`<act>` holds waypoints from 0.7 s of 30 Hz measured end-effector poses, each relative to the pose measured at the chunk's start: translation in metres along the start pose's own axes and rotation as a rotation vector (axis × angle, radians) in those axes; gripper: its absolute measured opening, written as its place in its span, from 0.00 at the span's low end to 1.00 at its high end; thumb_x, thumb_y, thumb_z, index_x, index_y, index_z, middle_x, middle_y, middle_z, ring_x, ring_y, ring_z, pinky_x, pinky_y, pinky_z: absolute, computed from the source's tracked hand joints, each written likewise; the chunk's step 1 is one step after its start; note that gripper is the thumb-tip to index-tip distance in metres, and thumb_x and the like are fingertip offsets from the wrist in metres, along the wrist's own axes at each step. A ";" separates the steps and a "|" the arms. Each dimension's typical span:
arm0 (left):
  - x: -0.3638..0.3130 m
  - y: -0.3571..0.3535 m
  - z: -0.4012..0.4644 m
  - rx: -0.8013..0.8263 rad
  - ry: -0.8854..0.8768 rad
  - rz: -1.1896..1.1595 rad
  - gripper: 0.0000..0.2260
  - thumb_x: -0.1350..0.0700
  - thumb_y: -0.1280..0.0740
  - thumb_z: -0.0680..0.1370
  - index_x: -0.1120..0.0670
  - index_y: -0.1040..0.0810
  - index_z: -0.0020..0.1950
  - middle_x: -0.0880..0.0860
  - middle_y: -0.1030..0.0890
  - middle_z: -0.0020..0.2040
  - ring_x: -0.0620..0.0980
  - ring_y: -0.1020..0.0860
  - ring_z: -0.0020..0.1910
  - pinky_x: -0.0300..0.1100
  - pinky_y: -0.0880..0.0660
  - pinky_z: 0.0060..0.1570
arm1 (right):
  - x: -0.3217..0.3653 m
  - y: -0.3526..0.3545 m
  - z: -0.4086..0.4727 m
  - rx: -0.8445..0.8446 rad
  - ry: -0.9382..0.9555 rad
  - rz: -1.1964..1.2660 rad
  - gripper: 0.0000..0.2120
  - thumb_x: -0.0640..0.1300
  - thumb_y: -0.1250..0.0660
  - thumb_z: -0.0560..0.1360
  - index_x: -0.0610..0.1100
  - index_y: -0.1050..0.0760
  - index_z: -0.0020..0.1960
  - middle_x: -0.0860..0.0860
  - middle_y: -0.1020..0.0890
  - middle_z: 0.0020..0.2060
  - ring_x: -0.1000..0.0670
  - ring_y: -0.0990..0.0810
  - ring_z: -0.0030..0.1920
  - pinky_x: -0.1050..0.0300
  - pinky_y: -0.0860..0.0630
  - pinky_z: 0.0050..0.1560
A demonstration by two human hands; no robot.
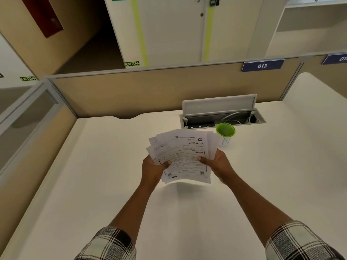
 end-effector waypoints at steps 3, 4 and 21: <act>-0.003 -0.003 0.001 -0.003 -0.004 -0.017 0.17 0.66 0.24 0.69 0.55 0.20 0.55 0.51 0.15 0.50 0.50 0.16 0.48 0.42 0.17 0.43 | 0.000 -0.002 0.001 0.009 -0.007 0.027 0.19 0.44 0.24 0.68 0.48 0.21 0.58 0.48 0.15 0.52 0.46 0.15 0.51 0.48 0.17 0.49; -0.003 -0.004 0.001 -0.009 -0.006 -0.016 0.17 0.66 0.24 0.69 0.56 0.20 0.56 0.52 0.15 0.51 0.51 0.16 0.48 0.45 0.17 0.44 | 0.000 -0.001 0.001 0.003 -0.007 0.031 0.18 0.44 0.24 0.68 0.47 0.21 0.58 0.48 0.15 0.52 0.46 0.15 0.51 0.48 0.17 0.48; -0.008 -0.008 0.005 -0.011 0.007 -0.044 0.15 0.62 0.23 0.69 0.54 0.20 0.54 0.54 0.15 0.50 0.55 0.16 0.47 0.49 0.16 0.43 | 0.012 -0.010 0.006 -0.010 -0.002 -0.059 0.14 0.41 0.23 0.67 0.53 0.18 0.50 0.50 0.14 0.48 0.47 0.14 0.48 0.51 0.17 0.46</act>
Point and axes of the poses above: each hand's wrist, its own z-axis towards the middle knuckle, its own y-axis out of the back of the hand, x = y × z, the point moved 7 cm from there along z, towards the middle knuckle
